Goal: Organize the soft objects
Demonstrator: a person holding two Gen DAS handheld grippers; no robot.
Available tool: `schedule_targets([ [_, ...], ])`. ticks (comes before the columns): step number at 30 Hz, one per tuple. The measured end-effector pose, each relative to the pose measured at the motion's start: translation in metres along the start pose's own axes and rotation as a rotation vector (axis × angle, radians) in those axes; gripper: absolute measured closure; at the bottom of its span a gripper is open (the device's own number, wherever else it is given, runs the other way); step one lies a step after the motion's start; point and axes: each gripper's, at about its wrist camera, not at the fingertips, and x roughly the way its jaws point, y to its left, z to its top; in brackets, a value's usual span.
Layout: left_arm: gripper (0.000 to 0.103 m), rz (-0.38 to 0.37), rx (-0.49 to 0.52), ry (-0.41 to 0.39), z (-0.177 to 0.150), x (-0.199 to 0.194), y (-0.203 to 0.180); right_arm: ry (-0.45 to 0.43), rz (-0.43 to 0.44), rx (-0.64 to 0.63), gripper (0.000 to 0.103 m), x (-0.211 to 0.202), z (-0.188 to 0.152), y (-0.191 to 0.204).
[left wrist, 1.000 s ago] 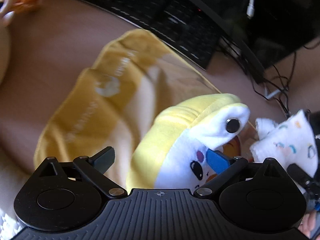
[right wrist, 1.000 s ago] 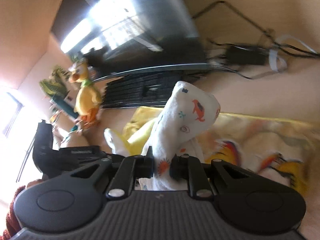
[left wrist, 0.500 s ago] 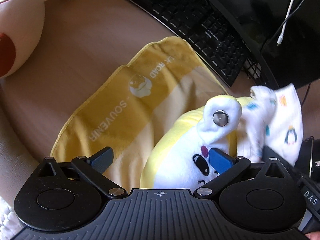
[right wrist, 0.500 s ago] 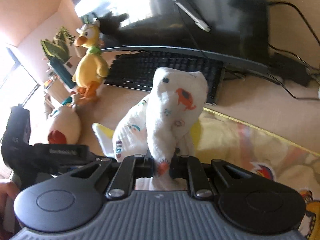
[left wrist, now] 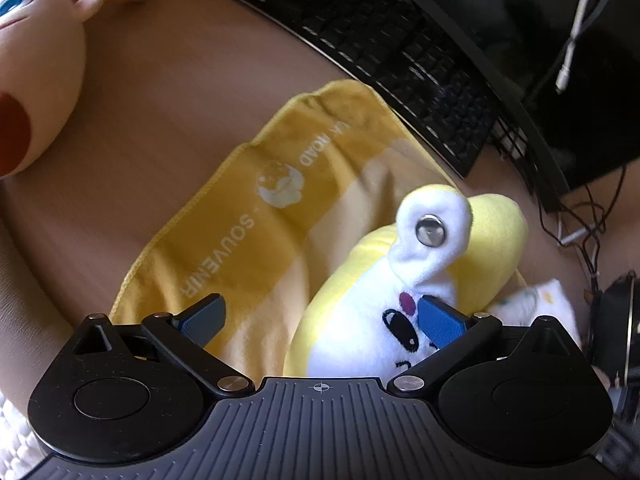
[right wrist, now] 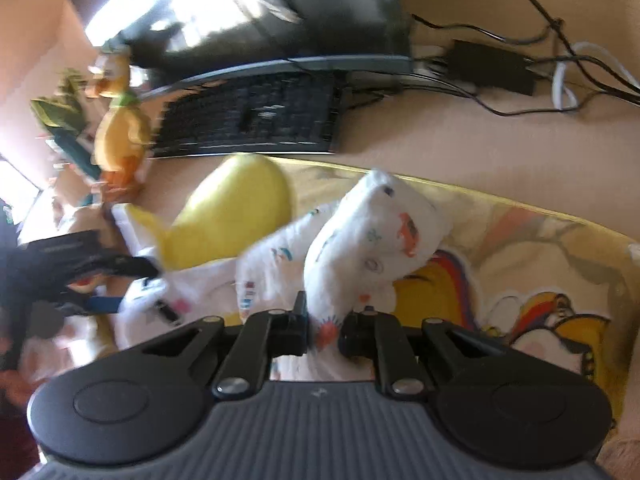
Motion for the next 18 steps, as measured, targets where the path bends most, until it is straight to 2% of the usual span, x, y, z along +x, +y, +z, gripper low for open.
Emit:
schedule_targets([
  [6, 0.000, 0.011, -0.026, 0.000, 0.001, -0.002, 0.008, -0.046, 0.170, -0.155, 0.088, -0.028, -0.002, 0.062],
  [10, 0.000, -0.006, -0.033, 0.007, 0.002, 0.000, 0.011, -0.007, 0.260, -0.271, 0.088, -0.019, -0.007, 0.102],
  [15, 0.000, -0.002, -0.036, 0.003, 0.003, 0.000, 0.016, 0.108, 0.182, -0.283, 0.088, 0.027, -0.017, 0.113],
  [18, 0.000, -0.007, -0.046, 0.007, 0.004, 0.000, 0.021, 0.131, 0.146, -0.285, 0.088, 0.035, -0.023, 0.105],
])
